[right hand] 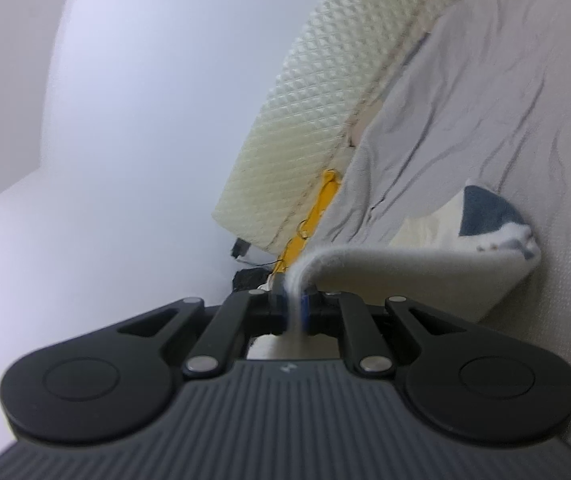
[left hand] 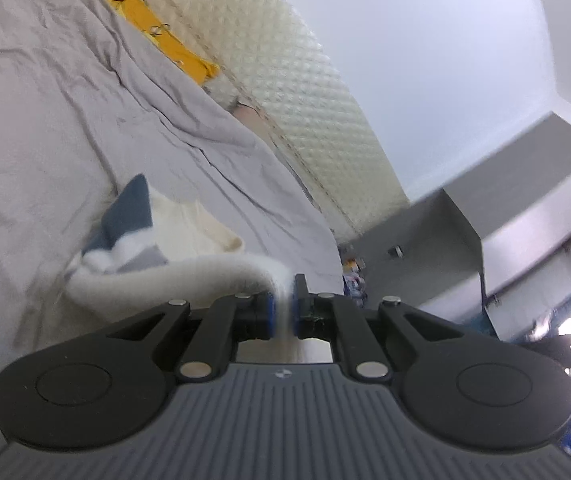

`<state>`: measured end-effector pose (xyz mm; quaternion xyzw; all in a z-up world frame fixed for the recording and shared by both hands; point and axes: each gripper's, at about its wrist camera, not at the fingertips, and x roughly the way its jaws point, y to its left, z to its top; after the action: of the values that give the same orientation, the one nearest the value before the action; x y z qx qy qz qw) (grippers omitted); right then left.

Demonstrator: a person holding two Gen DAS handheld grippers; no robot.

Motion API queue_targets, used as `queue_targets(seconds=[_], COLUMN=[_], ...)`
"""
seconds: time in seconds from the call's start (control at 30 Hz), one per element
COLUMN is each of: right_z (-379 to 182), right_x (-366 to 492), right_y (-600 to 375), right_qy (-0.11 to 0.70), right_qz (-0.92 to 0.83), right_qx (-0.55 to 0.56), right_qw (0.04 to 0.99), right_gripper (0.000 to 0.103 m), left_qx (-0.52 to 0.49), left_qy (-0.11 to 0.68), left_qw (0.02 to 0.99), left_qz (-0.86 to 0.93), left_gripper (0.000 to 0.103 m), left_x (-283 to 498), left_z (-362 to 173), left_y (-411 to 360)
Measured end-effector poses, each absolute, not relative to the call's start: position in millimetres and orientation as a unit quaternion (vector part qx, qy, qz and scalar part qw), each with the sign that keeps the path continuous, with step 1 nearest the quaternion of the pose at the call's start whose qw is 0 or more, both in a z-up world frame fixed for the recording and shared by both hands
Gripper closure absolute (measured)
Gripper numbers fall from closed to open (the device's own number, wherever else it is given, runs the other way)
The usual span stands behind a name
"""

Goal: Fold large clothes
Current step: 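Lift the collar edge with both grippers and fold it toward the hem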

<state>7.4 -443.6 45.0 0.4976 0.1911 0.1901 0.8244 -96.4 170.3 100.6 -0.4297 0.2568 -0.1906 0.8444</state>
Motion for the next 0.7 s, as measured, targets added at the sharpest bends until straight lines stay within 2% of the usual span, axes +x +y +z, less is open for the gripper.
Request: queue_targets(seconds=[0.23,0.33,0.5,0.6,0.7], right_z=[32.5,19.8,-20.5,-50.9,-87.1], right_x=[102.2,150.2,216.8,236.4,256.5], right_y=[-438.0,-433.6,-431.9,-431.5,-436.9], right_qy=[0.173,0.178,0.185,0.201,0.215], right_qz=[0.152,0.128,0.130,0.126,0.119], right_qx=[0.501,0.503,0.509,0.491,0.517], right_qw=[0.834,0.836,0.830,0.838,0.820], right_gripper=[0.093,0.093,0.093,0.093,0.093], left_qx=[-0.402,-0.441,-0.424,-0.405,-0.394], left_qy=[0.231,0.232,0.234,0.238,0.242], left_qw=[0.879,0.862,0.873,0.881,0.885], left_qz=[-0.110,-0.096,-0.059,-0.053,-0.051], left_gripper=[0.094,0.094,0.094,0.094,0.094], left_x=[27.5,83.1,146.5,170.8,191.8], left_z=[105.4,84.2,41.0,16.8,-5.4], left_y=[145.7,144.6,141.6,138.5,139.0])
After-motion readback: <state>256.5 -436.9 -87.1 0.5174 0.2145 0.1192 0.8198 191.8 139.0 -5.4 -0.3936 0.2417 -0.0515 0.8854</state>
